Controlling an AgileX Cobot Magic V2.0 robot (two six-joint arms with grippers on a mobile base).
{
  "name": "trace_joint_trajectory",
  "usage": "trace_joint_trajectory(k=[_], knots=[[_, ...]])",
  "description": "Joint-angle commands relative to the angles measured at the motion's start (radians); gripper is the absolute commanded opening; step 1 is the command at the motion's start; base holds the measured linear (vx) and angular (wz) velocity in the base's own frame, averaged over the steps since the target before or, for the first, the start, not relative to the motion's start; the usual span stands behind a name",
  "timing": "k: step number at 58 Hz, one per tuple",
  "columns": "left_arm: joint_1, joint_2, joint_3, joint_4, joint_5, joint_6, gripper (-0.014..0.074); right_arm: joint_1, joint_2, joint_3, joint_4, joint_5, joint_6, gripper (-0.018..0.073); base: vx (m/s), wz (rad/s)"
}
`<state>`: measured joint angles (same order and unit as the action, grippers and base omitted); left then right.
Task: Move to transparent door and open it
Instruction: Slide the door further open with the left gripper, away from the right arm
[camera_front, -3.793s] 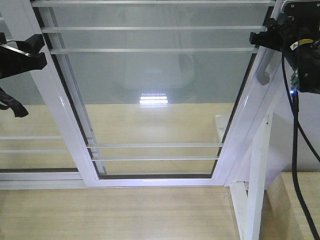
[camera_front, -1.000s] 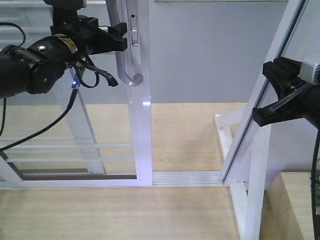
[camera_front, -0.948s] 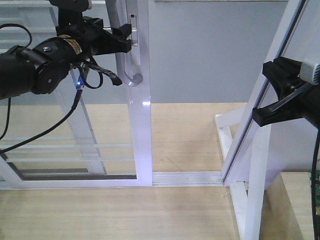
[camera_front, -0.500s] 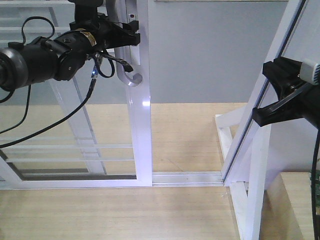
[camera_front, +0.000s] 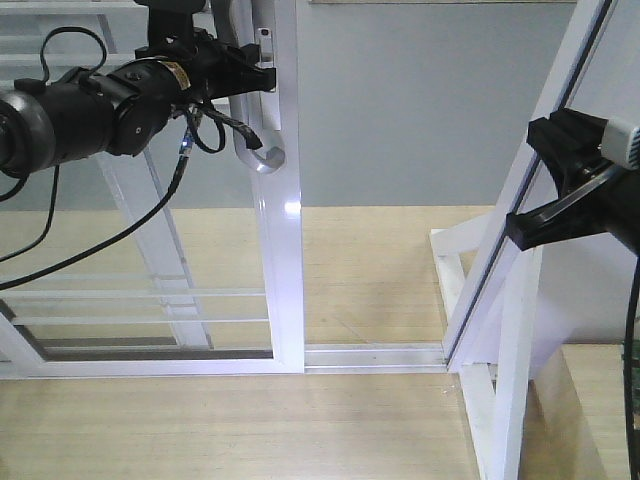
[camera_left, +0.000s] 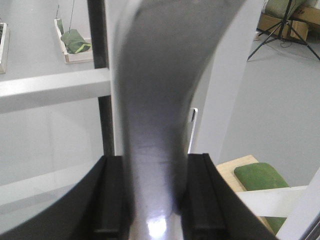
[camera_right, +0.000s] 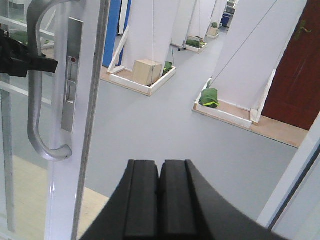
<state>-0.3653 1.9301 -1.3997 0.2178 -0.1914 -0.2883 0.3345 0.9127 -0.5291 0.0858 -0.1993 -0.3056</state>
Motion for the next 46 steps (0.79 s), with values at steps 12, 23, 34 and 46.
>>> trace_joint_trajectory(k=[12,23,34,46], knots=[[0.027,-0.114,-0.031,-0.009,0.035,0.002,0.0,-0.004,-0.015,-0.031,-0.007,-0.1,-0.016,-0.0008,0.0,0.0],[0.065,-0.153,-0.027,-0.008,0.068,0.002,0.0,-0.004,-0.015,-0.031,-0.007,-0.099,-0.016,-0.0008,0.0,0.0],[0.092,-0.182,-0.027,0.03,0.135,0.002,0.0,-0.004,-0.015,-0.031,-0.007,-0.099,-0.016,-0.0008,0.0,0.0],[0.122,-0.2,-0.027,0.06,0.203,0.001,0.0,-0.004,-0.015,-0.031,-0.007,-0.099,-0.016,-0.0008,0.0,0.0]])
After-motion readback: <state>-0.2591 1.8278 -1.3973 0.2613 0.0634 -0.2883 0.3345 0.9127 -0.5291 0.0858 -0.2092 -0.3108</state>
